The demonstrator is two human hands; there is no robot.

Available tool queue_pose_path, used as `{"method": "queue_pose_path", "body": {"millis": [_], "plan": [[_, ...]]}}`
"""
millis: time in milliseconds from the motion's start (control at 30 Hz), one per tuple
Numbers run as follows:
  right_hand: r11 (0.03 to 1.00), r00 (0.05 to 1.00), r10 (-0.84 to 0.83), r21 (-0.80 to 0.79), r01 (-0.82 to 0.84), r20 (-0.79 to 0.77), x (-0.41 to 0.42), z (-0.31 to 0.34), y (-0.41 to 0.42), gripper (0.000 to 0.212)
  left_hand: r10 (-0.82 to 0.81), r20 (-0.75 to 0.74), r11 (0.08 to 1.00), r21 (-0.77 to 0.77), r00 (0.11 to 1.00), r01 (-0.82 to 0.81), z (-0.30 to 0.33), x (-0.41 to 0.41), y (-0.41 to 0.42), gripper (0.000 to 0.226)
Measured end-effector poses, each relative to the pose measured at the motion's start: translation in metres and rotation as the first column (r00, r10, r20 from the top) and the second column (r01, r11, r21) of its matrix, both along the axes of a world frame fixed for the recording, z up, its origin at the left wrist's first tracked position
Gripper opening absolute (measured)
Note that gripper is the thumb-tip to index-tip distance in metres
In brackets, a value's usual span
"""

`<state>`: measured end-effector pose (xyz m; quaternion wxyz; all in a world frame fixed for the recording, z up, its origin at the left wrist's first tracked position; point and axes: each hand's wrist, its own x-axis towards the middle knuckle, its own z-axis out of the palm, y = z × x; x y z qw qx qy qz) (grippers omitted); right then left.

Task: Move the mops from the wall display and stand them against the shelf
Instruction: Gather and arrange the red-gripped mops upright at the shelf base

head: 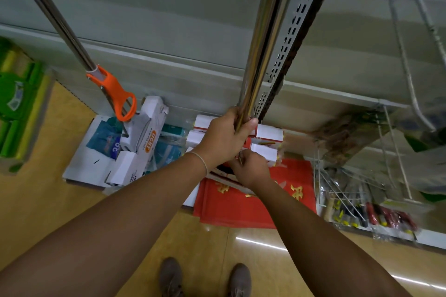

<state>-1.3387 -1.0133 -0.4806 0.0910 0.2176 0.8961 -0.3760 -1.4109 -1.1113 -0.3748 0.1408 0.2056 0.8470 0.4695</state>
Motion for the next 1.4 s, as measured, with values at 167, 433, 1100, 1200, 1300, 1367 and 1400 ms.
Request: {"method": "queue_pose_path", "body": {"millis": [167, 433, 1100, 1200, 1300, 1367, 1400], "plan": [[1.0, 1.0, -0.005, 0.025, 0.006, -0.027, -0.007, 0.004, -0.001, 0.054, 0.042, -0.145, 0.999, 0.016, 0.989, -0.04, 0.007, -0.004, 0.005, 0.024], [0.957, 0.988, 0.127, 0.252, -0.144, 0.083, -0.025, -0.002, -0.002, 0.042, 0.058, -0.247, 0.998, -0.025, 0.967, -0.066, 0.021, -0.015, 0.019, 0.032], [0.952, 0.977, 0.066, 0.281, -0.123, 0.204, -0.054, 0.005, 0.017, 0.034, 0.067, -0.141, 0.994, -0.079, 0.988, -0.079, 0.03, -0.041, 0.044, 0.027], [0.984, 0.989, 0.056, 0.163, -0.078, 0.138, -0.051, 0.003, 0.018, 0.048, 0.037, -0.102, 0.994, -0.1, 0.994, -0.047, 0.034, -0.041, 0.042, 0.029], [0.998, 0.994, -0.068, 0.015, 0.067, 0.091, -0.05, 0.015, 0.023, 0.049, 0.025, -0.065, 0.99, -0.135, 0.998, -0.034, 0.036, -0.038, 0.04, 0.032], [0.991, 0.995, -0.098, -0.094, 0.098, 0.0, -0.053, 0.033, 0.028, 0.049, 0.03, -0.05, 0.988, -0.151, 0.998, -0.037, 0.037, -0.039, 0.04, 0.038], [0.979, 0.989, -0.109, -0.184, 0.09, -0.096, -0.057, 0.043, 0.029, 0.052, 0.033, -0.013, 0.99, -0.138, 0.999, -0.034, 0.04, -0.042, 0.04, 0.044]]}}
